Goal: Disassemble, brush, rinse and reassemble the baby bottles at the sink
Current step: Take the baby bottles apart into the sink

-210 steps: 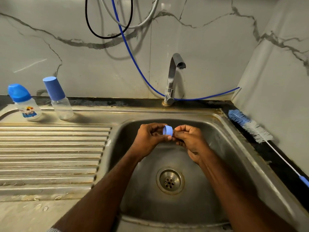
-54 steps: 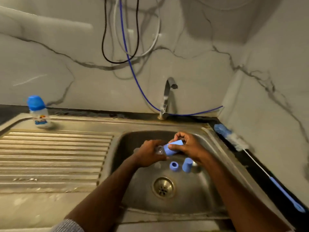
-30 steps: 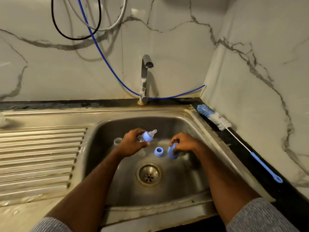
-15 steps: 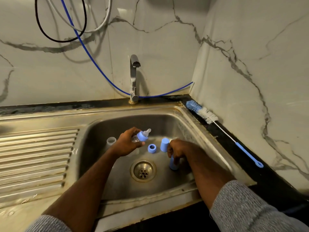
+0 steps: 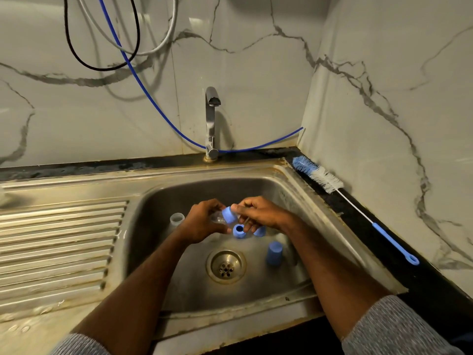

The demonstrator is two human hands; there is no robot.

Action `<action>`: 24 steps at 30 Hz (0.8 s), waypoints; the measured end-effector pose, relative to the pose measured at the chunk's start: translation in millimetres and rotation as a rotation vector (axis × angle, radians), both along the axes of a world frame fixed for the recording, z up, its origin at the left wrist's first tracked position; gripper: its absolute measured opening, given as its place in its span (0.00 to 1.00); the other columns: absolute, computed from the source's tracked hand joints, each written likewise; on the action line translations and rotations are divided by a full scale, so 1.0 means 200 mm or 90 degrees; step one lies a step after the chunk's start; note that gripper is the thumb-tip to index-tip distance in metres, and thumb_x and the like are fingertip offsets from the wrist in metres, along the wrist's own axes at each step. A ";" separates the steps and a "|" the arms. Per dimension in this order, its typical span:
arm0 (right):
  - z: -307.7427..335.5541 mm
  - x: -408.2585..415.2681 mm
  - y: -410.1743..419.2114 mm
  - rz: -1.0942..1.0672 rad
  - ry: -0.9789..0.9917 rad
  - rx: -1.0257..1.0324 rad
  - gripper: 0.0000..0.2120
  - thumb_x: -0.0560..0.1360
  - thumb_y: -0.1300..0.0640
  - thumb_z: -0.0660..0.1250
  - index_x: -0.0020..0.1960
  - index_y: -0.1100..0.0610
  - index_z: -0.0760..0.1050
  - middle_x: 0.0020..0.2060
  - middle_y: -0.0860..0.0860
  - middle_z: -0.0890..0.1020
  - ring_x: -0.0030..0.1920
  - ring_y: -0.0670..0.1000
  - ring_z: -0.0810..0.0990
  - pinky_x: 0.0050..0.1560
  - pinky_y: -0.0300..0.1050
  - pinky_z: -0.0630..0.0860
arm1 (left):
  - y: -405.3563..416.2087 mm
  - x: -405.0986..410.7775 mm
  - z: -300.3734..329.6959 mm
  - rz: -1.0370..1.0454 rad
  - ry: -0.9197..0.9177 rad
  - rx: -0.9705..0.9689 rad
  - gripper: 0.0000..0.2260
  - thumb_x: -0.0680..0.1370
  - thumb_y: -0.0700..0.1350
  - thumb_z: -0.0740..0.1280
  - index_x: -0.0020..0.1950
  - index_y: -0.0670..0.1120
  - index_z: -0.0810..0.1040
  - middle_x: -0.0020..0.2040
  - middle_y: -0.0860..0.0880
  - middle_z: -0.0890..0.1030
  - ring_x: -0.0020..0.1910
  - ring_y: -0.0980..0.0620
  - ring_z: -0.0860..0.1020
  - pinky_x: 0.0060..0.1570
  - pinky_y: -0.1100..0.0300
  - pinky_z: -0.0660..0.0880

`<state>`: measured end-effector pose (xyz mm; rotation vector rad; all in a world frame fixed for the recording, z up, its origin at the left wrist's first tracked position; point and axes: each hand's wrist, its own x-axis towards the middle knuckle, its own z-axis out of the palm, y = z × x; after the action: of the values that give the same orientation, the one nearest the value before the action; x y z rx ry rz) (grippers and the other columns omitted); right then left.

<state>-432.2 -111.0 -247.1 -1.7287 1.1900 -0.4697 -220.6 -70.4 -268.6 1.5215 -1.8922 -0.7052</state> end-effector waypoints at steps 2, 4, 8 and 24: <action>0.01 0.04 0.02 0.018 0.018 -0.009 0.20 0.76 0.42 0.70 0.53 0.59 0.79 0.42 0.58 0.86 0.37 0.53 0.85 0.44 0.51 0.83 | 0.01 -0.01 0.01 -0.007 -0.018 -0.018 0.23 0.67 0.47 0.82 0.59 0.48 0.79 0.53 0.54 0.81 0.52 0.58 0.79 0.52 0.62 0.77; 0.02 0.07 0.03 0.011 0.020 -0.022 0.19 0.77 0.45 0.71 0.52 0.62 0.79 0.40 0.58 0.86 0.36 0.52 0.84 0.43 0.50 0.82 | 0.01 -0.02 0.02 -0.006 -0.032 -0.032 0.23 0.67 0.47 0.82 0.58 0.48 0.79 0.52 0.54 0.80 0.52 0.57 0.79 0.51 0.62 0.78; 0.04 0.08 0.03 0.019 0.011 -0.097 0.15 0.76 0.48 0.72 0.45 0.61 0.81 0.37 0.59 0.86 0.35 0.51 0.83 0.40 0.47 0.81 | 0.02 0.00 0.08 0.018 -0.050 -0.037 0.21 0.65 0.49 0.83 0.53 0.48 0.81 0.46 0.54 0.82 0.46 0.56 0.80 0.48 0.58 0.80; 0.07 0.11 0.05 0.172 -0.063 -0.204 0.31 0.70 0.68 0.75 0.68 0.46 0.75 0.67 0.45 0.76 0.65 0.46 0.77 0.65 0.48 0.78 | 0.05 0.14 0.12 0.028 0.077 0.084 0.16 0.64 0.43 0.83 0.49 0.45 0.84 0.44 0.48 0.86 0.43 0.51 0.85 0.49 0.54 0.83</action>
<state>-410.0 -101.4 -234.0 -2.0776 0.8259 -0.5966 -193.3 -59.9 -243.8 1.5583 -1.7476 -0.8971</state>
